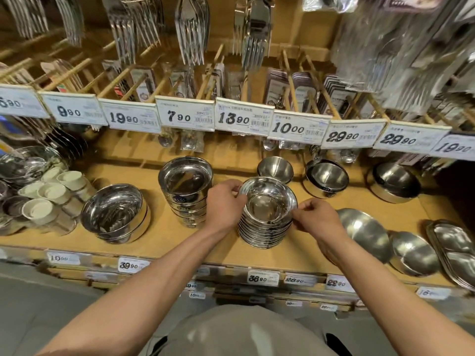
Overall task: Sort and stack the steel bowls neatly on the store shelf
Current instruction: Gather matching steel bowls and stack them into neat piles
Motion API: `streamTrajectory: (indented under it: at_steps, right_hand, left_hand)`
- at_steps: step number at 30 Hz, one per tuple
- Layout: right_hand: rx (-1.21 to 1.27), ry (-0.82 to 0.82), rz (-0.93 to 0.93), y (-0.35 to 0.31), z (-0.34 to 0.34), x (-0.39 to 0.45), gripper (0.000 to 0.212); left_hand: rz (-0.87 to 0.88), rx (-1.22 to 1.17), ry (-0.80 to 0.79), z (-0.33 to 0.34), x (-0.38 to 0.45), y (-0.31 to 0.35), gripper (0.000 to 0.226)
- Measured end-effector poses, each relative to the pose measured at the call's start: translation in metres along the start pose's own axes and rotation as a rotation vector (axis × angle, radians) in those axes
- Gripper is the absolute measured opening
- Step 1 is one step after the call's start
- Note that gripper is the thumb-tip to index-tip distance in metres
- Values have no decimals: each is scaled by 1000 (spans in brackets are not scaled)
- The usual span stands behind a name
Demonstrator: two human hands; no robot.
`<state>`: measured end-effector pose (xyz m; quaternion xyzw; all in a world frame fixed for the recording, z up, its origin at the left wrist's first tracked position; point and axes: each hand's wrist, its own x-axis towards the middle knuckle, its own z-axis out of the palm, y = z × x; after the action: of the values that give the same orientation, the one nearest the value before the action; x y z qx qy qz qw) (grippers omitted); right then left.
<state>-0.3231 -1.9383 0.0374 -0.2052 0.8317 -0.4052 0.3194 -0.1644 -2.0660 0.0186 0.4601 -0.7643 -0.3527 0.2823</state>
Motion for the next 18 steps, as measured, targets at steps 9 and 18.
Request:
streamTrajectory:
  at_steps: [9,18]
  right_hand:
    - [54,-47,-22,10,1,5,10]
    - [99,-121,-32,21,-6,14,9]
  left_hand:
    - [-46,-2,36,1,0,2,19]
    - [-141,-70,65,9,-16,-5,22]
